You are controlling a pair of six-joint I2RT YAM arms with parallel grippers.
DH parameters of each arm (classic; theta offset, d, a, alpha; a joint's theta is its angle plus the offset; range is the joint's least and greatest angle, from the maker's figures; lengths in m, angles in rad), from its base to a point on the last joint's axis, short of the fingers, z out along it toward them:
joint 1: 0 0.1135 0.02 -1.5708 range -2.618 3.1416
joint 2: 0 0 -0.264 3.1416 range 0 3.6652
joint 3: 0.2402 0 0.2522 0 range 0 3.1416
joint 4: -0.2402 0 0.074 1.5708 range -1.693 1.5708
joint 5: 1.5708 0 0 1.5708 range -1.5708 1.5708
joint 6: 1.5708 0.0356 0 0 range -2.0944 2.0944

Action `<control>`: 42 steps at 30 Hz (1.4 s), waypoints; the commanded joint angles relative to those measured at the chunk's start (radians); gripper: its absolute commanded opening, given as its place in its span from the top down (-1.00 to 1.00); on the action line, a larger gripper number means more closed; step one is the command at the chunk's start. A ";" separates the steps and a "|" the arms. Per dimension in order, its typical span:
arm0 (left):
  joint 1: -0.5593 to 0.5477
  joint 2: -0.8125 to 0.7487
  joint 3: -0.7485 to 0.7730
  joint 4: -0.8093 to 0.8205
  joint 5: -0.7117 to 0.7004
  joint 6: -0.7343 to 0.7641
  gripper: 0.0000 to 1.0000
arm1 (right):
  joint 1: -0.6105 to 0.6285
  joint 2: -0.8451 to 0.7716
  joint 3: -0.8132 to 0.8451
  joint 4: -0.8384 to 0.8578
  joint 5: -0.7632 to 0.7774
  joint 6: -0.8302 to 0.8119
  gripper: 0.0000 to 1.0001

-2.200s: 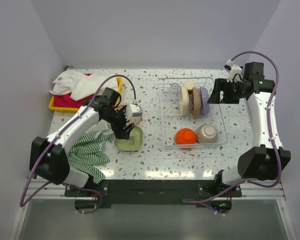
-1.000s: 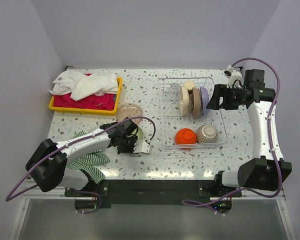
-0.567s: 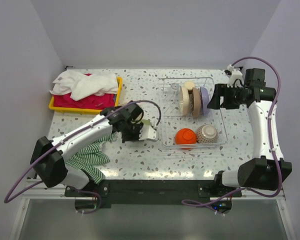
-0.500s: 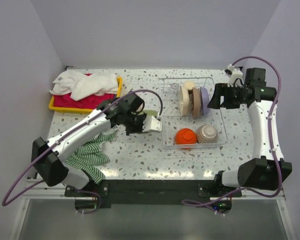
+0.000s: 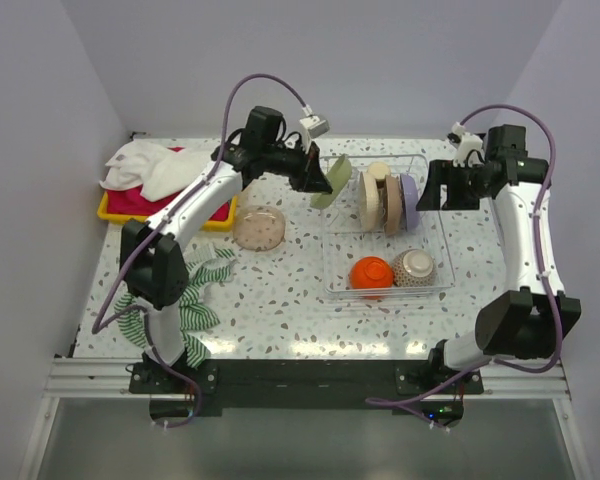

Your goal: Load the mixed dishes into the dish rack

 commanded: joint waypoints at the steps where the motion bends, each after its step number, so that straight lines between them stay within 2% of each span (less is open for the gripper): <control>1: 0.027 0.011 -0.035 0.682 0.250 -0.612 1.00 | -0.004 0.001 0.045 -0.028 0.053 -0.027 -0.47; 2: 0.032 0.016 -0.091 0.763 0.251 -0.753 1.00 | -0.004 0.002 0.050 -0.034 0.076 -0.037 -0.47; 11: 0.048 0.151 -0.123 1.078 0.180 -1.113 1.00 | -0.004 0.103 0.215 -0.193 0.162 -0.082 -0.47; 18: 0.068 0.176 -0.159 1.043 0.091 -1.193 1.00 | -0.004 0.169 0.326 -0.253 0.193 -0.088 -0.47; 24: 0.065 0.177 -0.210 1.135 0.056 -1.270 1.00 | -0.003 0.173 0.289 -0.238 0.199 -0.077 -0.47; 42: 0.012 0.232 -0.300 1.091 -0.007 -1.385 1.00 | -0.003 0.150 0.244 -0.246 0.227 -0.089 -0.48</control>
